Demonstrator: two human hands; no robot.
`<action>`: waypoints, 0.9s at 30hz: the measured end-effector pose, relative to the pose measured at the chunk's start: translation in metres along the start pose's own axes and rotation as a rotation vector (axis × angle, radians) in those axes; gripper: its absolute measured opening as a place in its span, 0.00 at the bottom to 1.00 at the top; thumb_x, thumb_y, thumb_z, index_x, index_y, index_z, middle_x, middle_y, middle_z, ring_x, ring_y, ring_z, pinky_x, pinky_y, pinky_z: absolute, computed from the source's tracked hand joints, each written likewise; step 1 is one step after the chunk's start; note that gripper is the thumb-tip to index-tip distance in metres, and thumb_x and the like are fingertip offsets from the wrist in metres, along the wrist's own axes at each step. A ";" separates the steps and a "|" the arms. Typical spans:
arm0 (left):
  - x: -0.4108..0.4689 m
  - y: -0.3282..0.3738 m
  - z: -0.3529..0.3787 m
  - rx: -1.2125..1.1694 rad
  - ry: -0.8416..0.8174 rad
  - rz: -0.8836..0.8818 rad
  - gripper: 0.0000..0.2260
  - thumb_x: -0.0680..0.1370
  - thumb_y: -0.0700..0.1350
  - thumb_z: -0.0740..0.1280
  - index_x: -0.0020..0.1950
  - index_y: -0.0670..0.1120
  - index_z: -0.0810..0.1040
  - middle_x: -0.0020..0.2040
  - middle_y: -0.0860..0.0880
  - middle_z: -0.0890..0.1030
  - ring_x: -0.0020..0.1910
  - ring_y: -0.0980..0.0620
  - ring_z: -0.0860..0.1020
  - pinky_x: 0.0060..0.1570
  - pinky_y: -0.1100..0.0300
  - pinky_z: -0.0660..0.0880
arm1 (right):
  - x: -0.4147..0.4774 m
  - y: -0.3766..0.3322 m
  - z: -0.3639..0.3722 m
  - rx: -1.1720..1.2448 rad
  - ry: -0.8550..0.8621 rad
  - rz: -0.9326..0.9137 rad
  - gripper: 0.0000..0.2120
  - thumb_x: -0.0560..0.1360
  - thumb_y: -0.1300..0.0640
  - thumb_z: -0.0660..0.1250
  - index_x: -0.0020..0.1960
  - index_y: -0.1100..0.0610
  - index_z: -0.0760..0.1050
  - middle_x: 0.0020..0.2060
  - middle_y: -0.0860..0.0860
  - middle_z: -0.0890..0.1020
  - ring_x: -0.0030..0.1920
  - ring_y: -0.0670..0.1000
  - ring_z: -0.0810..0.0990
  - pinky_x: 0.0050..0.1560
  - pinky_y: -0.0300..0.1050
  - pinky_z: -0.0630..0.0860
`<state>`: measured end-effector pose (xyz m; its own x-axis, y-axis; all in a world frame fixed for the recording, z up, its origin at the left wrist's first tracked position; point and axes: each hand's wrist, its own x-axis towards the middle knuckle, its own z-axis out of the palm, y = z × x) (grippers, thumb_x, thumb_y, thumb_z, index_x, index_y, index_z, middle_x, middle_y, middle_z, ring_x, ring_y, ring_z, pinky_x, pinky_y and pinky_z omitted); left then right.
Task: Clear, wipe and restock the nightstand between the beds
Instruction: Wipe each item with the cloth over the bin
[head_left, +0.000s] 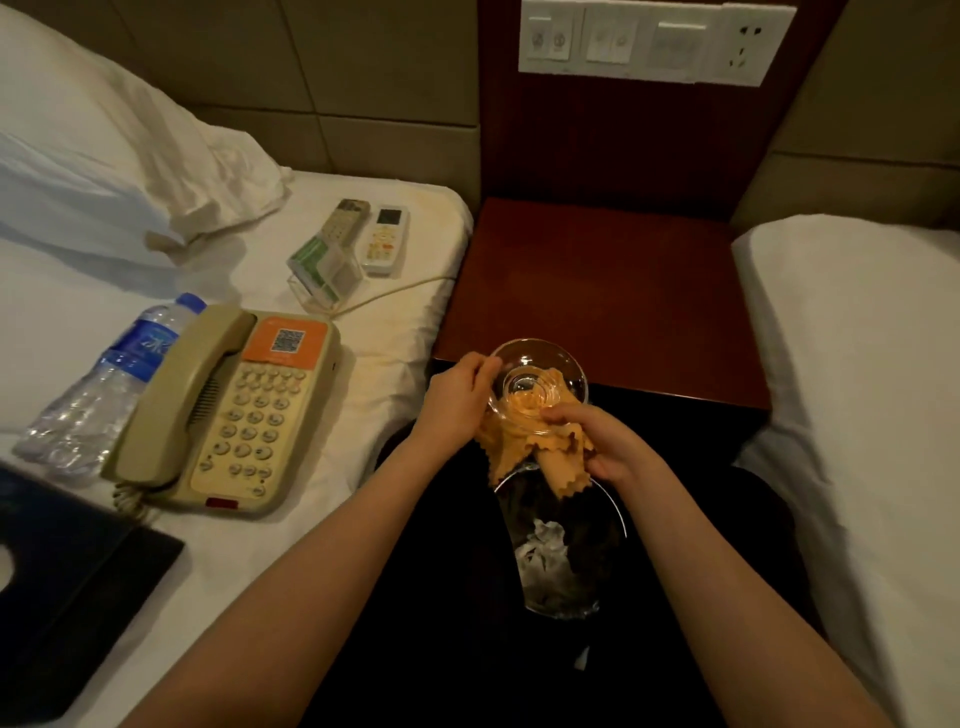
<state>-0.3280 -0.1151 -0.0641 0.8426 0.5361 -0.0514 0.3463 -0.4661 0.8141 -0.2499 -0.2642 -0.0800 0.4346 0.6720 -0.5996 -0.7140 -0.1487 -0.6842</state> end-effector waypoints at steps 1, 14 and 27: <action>0.002 0.002 -0.005 0.012 0.008 0.005 0.11 0.82 0.47 0.56 0.48 0.43 0.75 0.33 0.50 0.76 0.31 0.49 0.76 0.34 0.57 0.74 | 0.002 -0.006 0.005 -0.002 -0.015 0.001 0.06 0.77 0.66 0.59 0.47 0.64 0.75 0.33 0.55 0.83 0.32 0.49 0.83 0.36 0.39 0.81; 0.037 -0.017 -0.104 -0.037 0.320 -0.197 0.11 0.80 0.40 0.53 0.46 0.40 0.73 0.32 0.42 0.77 0.20 0.53 0.76 0.24 0.61 0.74 | 0.038 -0.073 0.116 0.042 0.010 -0.014 0.08 0.77 0.57 0.65 0.41 0.61 0.76 0.26 0.54 0.83 0.26 0.50 0.82 0.34 0.43 0.80; 0.091 -0.051 -0.209 -0.421 0.576 -0.558 0.11 0.82 0.36 0.53 0.45 0.37 0.73 0.24 0.44 0.77 0.19 0.57 0.77 0.28 0.60 0.73 | 0.104 -0.095 0.184 0.159 0.083 -0.053 0.08 0.78 0.60 0.61 0.41 0.61 0.73 0.26 0.55 0.80 0.37 0.54 0.76 0.41 0.47 0.74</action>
<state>-0.3550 0.1049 0.0103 0.2209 0.9290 -0.2969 0.3676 0.2026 0.9076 -0.2379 -0.0471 -0.0013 0.5131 0.6128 -0.6010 -0.7636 0.0061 -0.6456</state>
